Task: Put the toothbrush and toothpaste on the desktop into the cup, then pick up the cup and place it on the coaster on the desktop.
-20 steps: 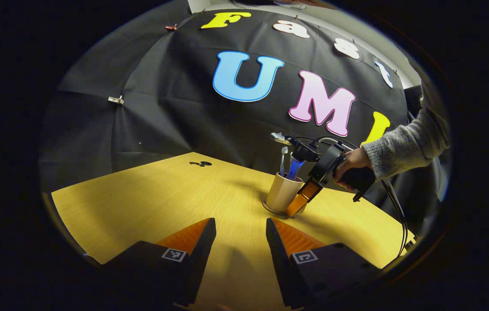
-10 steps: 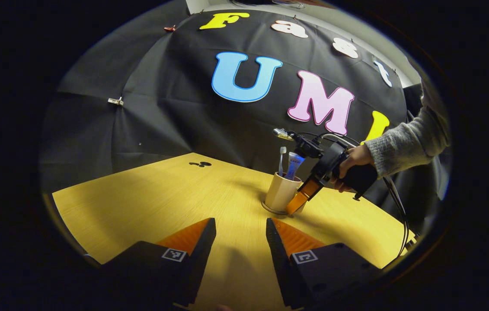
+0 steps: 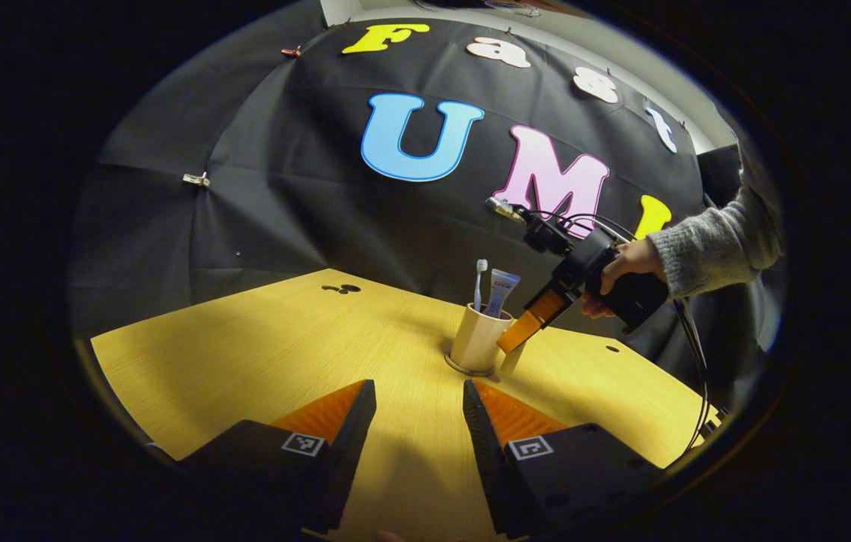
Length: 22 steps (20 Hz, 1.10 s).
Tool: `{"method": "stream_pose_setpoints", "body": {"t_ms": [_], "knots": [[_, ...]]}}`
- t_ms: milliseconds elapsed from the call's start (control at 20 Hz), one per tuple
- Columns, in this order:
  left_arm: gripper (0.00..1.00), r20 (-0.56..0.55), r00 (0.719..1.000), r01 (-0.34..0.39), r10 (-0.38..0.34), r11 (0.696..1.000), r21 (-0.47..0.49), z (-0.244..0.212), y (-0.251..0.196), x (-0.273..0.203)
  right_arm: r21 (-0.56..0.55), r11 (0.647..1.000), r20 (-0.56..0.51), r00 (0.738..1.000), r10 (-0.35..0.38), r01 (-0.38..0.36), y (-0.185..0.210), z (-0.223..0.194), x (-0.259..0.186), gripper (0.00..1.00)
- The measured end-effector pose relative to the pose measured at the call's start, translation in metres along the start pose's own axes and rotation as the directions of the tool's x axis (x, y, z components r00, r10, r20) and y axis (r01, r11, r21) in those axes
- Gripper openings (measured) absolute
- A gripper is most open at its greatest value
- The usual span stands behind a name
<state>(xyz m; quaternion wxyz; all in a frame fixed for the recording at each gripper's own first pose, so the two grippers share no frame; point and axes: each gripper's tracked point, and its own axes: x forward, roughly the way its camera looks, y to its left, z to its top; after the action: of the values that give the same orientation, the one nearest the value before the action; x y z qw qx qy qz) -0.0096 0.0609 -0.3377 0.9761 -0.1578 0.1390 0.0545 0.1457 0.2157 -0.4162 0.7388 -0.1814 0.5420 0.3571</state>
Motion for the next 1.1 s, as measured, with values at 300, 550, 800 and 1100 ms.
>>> {"method": "stream_pose_setpoints", "body": {"t_ms": [300,550,800,1100], "knots": [[0.74,0.016,1.000,0.014,-0.015,0.999,0.030,0.036,-0.020,-0.015,0.065,0.998,0.161,0.987,-0.018,0.008,-0.004,0.025,-0.067,0.86],[0.74,0.033,0.998,0.055,-0.058,0.995,0.084,0.098,-0.051,-0.033,0.080,0.996,0.382,0.922,-0.057,0.028,-0.006,0.041,-0.148,0.87],[0.74,0.054,0.993,0.098,-0.105,0.989,0.111,0.157,-0.087,-0.053,0.120,0.993,0.566,0.821,-0.072,0.004,0.014,0.042,-0.230,0.87],[0.74,0.067,0.982,0.167,-0.179,0.974,0.156,0.211,-0.124,-0.071,0.175,0.983,0.700,0.709,-0.091,-0.047,0.034,0.030,-0.311,0.88]]}}
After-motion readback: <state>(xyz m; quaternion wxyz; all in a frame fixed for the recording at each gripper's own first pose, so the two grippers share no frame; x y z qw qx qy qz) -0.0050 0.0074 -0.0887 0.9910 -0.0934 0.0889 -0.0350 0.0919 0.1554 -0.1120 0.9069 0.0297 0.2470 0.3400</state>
